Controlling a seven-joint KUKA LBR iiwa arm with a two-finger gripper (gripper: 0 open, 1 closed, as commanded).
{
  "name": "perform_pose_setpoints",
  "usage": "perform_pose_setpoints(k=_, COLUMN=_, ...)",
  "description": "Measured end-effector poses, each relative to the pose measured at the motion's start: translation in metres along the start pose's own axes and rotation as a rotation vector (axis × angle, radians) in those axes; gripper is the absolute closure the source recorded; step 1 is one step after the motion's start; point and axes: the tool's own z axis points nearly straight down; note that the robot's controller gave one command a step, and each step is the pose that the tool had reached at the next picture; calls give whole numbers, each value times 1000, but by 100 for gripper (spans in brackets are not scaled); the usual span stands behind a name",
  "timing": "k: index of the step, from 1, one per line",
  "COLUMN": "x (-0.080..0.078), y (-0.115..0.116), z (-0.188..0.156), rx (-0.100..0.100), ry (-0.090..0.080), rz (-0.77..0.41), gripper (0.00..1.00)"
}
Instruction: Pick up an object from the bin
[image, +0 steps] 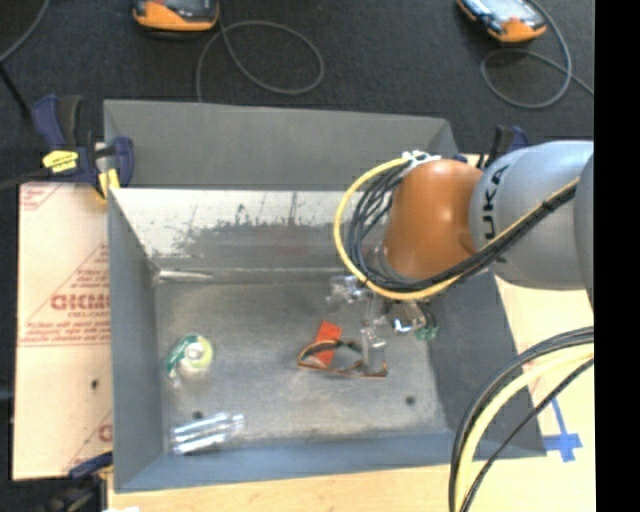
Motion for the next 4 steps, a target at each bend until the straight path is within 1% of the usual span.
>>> perform_pose_setpoints(k=1, x=-8, y=-1, z=7, rx=-6, ry=14, rz=-257, gripper=0)
perform_pose_setpoints(k=2, x=-23, y=10, z=-12, rx=2, ry=-4, rz=-358, gripper=0)
perform_pose_setpoints(k=3, x=-27, y=17, z=18, rx=-3, ry=5, rz=-530, gripper=0)
perform_pose_setpoints(k=4, x=-37, y=17, z=35, rx=8, ry=-10, rz=-842, gripper=100)
